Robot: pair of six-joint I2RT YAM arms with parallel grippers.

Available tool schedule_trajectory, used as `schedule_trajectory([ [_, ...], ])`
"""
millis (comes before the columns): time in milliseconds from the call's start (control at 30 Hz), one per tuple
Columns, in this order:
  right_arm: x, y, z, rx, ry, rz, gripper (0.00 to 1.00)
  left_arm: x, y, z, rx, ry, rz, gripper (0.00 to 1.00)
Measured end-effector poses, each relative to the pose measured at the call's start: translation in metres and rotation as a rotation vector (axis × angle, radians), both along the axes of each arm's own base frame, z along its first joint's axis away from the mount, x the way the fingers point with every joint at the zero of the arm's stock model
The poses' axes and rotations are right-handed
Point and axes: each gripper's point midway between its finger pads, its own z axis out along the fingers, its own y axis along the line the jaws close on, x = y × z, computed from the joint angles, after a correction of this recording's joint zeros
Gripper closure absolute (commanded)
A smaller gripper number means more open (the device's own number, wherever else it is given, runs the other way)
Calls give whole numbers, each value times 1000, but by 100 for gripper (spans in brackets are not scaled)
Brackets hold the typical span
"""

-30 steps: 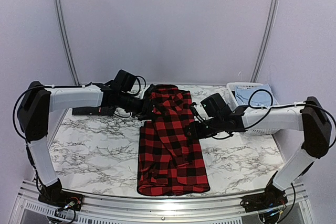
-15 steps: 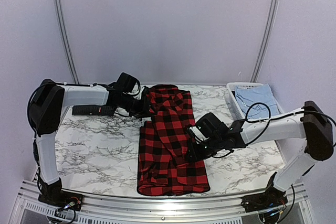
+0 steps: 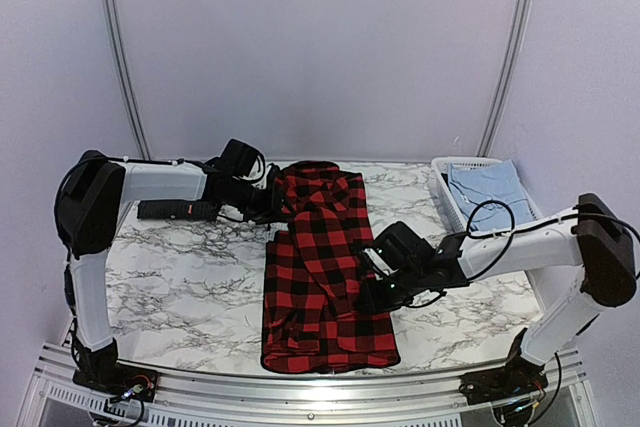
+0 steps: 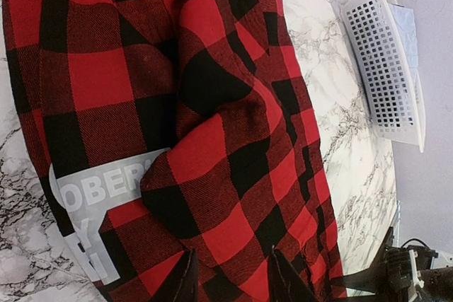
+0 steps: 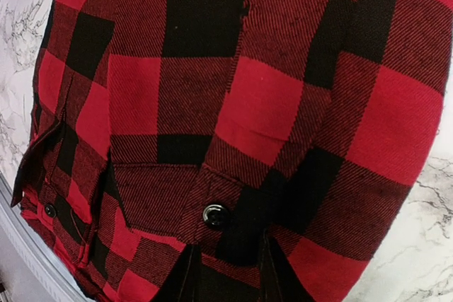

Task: Fold and stack the long sleeve shirts
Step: Adjust the sleeve of the rectangle-folded shirt.

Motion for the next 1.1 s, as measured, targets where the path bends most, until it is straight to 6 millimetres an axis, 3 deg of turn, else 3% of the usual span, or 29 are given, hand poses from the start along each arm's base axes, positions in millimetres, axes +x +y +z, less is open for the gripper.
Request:
schedule_trajectory([
  [633, -3, -8, -11, -54, 31, -42, 78, 0, 4, -6, -8, 7, 4, 65],
  [767, -4, 0, -9, -53, 29, -26, 84, -1, 3, -6, -13, 7, 0, 65],
  [900, -2, 5, -4, -44, 21, -22, 100, 0, 4, -6, -16, 6, 3, 65],
  [1100, -5, 5, 0, -65, 27, -15, 100, -2, 7, -11, -15, 19, 7, 65],
])
